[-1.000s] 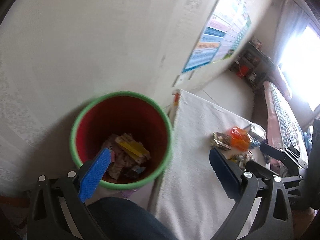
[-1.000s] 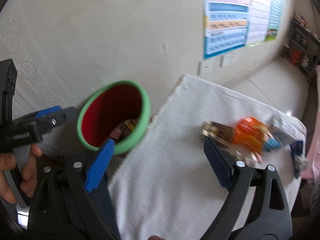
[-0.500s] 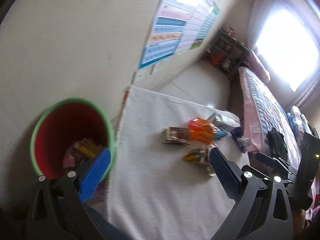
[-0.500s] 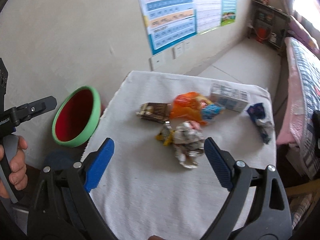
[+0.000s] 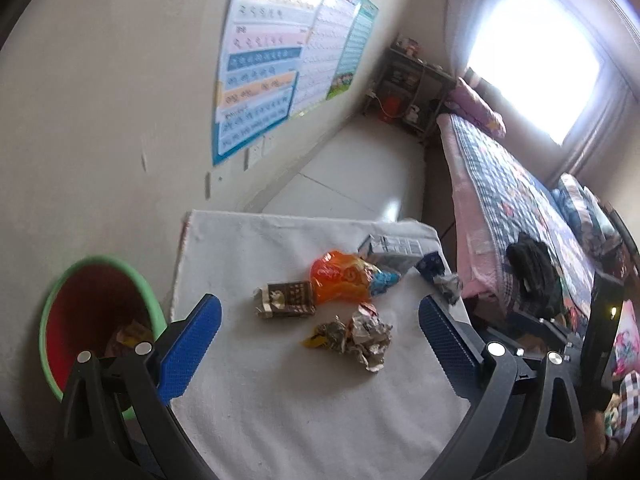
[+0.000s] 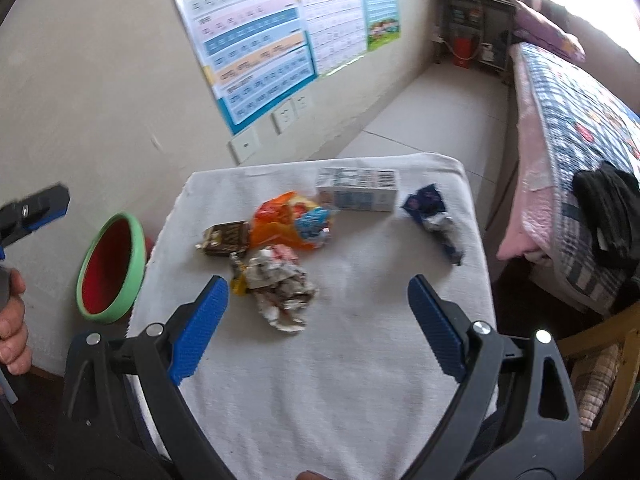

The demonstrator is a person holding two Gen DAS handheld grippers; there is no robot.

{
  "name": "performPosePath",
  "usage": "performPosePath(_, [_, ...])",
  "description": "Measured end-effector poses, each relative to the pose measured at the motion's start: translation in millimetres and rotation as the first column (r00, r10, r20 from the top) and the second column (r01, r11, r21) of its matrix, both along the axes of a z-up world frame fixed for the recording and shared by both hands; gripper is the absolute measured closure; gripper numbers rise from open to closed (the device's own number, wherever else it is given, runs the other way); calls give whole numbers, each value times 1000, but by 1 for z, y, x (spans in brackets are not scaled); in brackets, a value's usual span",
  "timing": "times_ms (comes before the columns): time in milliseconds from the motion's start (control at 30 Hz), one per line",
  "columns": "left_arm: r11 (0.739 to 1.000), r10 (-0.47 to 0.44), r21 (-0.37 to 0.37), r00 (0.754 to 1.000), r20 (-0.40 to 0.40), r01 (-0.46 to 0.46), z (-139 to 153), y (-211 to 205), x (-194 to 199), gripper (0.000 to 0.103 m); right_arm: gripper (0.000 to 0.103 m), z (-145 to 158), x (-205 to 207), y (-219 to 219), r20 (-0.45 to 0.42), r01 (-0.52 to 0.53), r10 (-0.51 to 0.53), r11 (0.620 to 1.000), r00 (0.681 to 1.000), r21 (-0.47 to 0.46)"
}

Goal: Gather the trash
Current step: 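Move both open tools back over the remaining wrappers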

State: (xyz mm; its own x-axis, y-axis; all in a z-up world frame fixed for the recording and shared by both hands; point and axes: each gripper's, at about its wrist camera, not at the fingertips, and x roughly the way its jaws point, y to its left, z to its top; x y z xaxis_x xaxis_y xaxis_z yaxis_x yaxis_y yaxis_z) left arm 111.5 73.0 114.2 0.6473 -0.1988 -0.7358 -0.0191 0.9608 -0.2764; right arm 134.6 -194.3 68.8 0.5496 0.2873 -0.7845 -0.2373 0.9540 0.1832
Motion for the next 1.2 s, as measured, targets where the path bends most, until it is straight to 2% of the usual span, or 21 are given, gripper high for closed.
performPosePath(200, [999, -21, -35, 998, -53, 19, -19, -13, 10, 8, 13, -5, 11, -22, -3, 31, -32, 999, 999, -9])
performPosePath(533, [996, -75, -62, 981, -181, 65, -71, -51, 34, 8, 13, -27, 27, -53, -40, 54, -54, 998, 998, -20])
performPosePath(633, [995, -80, -72, 979, -190, 67, -71, -55, 42, 8, 13, -33, 32, -61, -55, 69, -69, 998, 996, -13])
performPosePath(800, [995, -70, -85, 984, -161, 57, -53, -51, 68, 8, 13, -38, 47, -68, -69, 74, -75, 997, 995, -9])
performPosePath(967, [998, -65, -22, 984, -167, 63, -47, -48, 105, 8, 13, -37, 65, -75, -55, 72, -73, 997, 996, -28])
performPosePath(1033, [998, -64, 5, 979, -192, 66, -56, -46, 115, 8, 13, -40, 76, -80, -59, 77, -79, 996, 995, -36])
performPosePath(1200, [999, -42, -30, 959, -282, 35, -100, -33, 128, 8, 13, -58, 99, -81, -82, 82, -87, 995, 993, -62])
